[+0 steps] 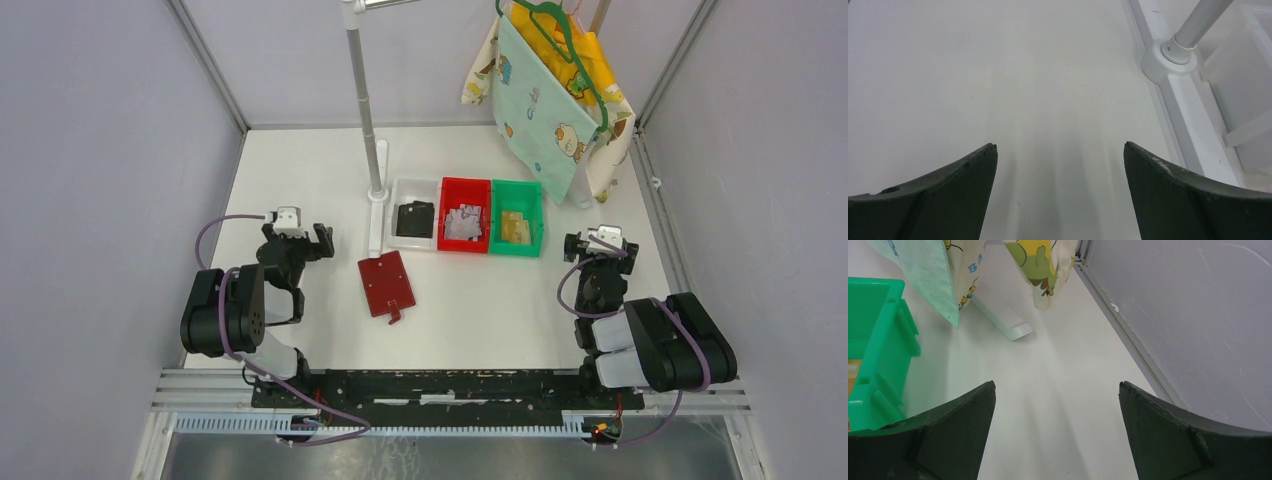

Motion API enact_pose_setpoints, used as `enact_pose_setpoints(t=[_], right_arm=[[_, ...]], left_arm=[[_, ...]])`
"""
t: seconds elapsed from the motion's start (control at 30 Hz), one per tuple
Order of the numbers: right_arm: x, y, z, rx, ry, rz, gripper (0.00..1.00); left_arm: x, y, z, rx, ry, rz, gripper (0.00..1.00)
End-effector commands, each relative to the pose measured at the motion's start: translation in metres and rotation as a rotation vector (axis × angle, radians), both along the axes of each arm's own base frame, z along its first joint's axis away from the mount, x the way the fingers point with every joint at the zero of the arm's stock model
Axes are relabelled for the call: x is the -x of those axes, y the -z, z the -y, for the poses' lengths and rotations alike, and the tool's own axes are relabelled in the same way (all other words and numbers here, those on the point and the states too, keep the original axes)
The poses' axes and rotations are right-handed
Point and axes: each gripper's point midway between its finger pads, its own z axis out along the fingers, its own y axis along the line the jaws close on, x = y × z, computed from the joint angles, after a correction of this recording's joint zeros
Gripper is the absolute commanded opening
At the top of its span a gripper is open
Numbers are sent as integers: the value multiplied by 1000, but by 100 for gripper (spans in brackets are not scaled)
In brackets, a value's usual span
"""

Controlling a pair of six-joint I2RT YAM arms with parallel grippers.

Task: Take the credit cards out of the card holder
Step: Reset both arms

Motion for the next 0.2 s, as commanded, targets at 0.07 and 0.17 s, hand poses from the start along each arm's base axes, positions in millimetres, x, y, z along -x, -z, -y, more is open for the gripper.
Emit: enact_pose_setpoints(t=[0.07, 0.17], right_arm=[[29, 26, 3, 1, -6, -64, 98], [29, 25, 3, 1, -7, -62, 98]], left_arm=[[-7, -17, -5, -50, -14, 62, 100], [-7, -17, -5, -49, -14, 62, 100]])
